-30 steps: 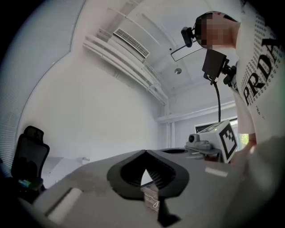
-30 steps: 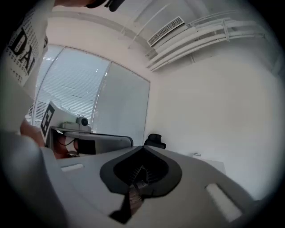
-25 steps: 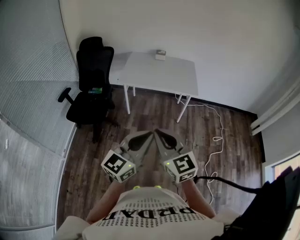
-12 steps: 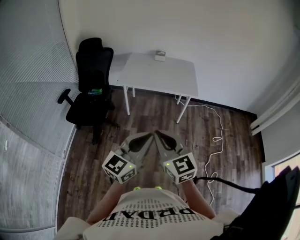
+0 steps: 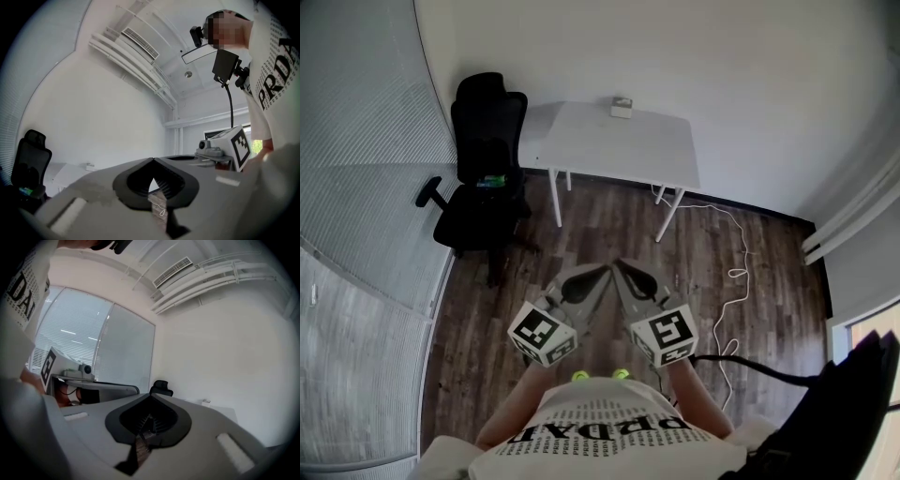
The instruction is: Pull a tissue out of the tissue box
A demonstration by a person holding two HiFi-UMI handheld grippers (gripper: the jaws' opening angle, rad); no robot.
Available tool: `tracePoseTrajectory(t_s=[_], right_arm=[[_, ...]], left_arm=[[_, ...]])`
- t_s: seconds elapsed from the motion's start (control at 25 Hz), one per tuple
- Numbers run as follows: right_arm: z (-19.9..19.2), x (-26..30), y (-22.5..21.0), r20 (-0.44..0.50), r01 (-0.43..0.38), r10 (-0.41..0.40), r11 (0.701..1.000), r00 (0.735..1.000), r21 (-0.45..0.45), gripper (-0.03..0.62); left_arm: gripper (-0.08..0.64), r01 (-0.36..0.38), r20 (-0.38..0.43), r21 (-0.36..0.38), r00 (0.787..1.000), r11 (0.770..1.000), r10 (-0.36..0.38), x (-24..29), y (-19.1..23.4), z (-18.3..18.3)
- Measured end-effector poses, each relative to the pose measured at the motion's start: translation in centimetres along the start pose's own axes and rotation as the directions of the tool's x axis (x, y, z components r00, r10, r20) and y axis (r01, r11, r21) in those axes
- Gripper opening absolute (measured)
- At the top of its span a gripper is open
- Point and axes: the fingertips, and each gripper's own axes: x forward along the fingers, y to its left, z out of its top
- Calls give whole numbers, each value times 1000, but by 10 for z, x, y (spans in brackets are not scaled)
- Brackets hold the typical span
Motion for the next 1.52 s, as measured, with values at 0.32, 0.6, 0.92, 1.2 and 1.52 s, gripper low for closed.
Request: tracePoseTrajectory(t_s=[0.32,0.6,0.92,1.2,1.52], right_arm=[[-8,15,9,-18,31,-31,1000,999,-1,8],[-12,30,-14,-29,21,-20,1000,999,11,8],[-10,53,-55,-25,-16,16,1000,1000,14,8],[-16,59,-115,-27,-23,24,999,999,35,8],[-20,64,-171,-12,-68,68,998,998,17,8]], left_arm=[[-8,11,-23,15,1000,1000,-11,-12,12,-4],[-8,0,-28,2,1000,1000,0,10,27,-6],[-8,-34,-31,1,999,999,34,50,53,-6],[-8,-39,-47,19,998,999,40,111,65,-9],[-8,-100,-33,28,994,995,101,166,75,-14]])
